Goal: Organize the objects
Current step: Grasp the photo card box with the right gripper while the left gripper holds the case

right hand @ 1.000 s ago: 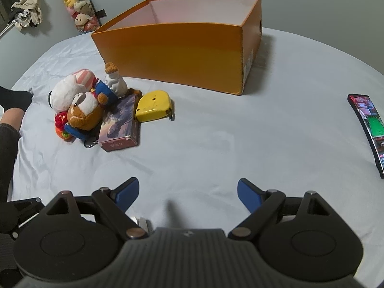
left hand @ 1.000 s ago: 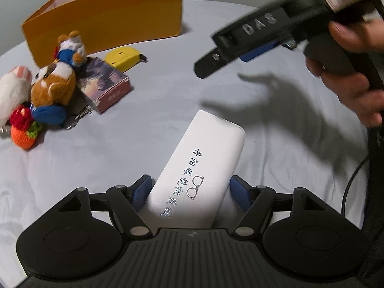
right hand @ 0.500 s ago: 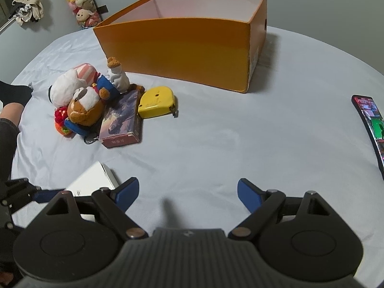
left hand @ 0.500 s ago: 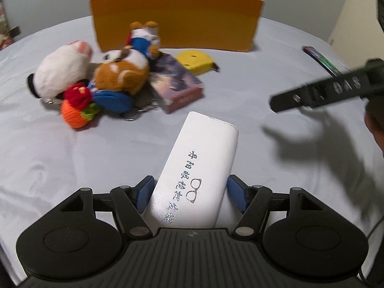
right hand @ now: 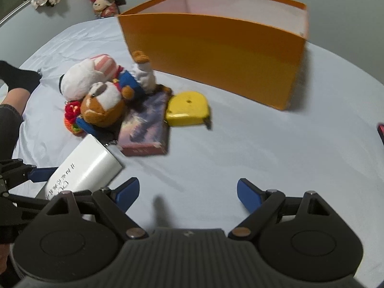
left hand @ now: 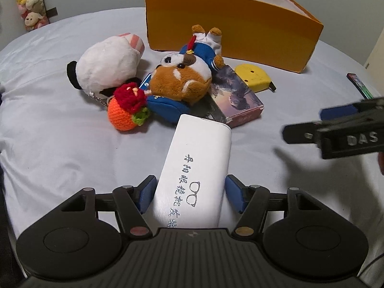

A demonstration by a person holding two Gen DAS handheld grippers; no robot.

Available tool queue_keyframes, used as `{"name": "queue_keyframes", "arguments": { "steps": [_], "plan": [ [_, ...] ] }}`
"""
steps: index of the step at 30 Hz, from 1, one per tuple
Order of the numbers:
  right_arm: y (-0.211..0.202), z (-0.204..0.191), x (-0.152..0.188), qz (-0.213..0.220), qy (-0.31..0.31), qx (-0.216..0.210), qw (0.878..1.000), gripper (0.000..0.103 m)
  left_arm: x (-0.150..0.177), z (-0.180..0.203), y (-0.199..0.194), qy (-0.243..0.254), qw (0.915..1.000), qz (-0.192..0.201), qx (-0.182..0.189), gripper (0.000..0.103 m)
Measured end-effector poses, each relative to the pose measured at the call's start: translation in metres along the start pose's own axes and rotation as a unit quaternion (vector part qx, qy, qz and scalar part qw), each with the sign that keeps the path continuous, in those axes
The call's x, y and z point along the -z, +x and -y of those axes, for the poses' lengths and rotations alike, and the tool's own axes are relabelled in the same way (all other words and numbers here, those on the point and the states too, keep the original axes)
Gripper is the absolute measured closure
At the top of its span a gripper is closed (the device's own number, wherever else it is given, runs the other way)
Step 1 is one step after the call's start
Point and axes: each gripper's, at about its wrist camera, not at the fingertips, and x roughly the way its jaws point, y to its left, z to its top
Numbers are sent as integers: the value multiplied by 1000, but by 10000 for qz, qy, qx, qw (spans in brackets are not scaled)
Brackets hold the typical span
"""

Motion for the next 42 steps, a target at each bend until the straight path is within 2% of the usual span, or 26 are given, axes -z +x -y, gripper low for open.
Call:
{"name": "queue_keyframes", "arguments": {
  "steps": [8, 17, 23, 26, 33, 42],
  "plan": [
    [22, -27, -22, 78, -178, -39, 9998, 16, -2, -3, 3, -84, 9999, -34, 97, 31],
    [48, -40, -35, -8, -197, 105, 9997, 18, -3, -2, 6, -72, 9998, -54, 151, 31],
    [60, -45, -37, -67, -323, 77, 9994, 28, -1, 1, 7, -34, 9999, -52, 145, 30],
    [60, -47, -36, -83, -403, -33, 9991, 42, -1, 3, 5, -33, 9999, -49, 147, 30],
    [51, -38, -29, -108, -434, -69, 9990, 42, 1, 4, 3, -1, 9999, -37, 101, 31],
    [27, -11, 6, -276, -297, -50, 9992, 42, 0, 9, 5, 231, 9997, -68, -53, 31]
  ]
}}
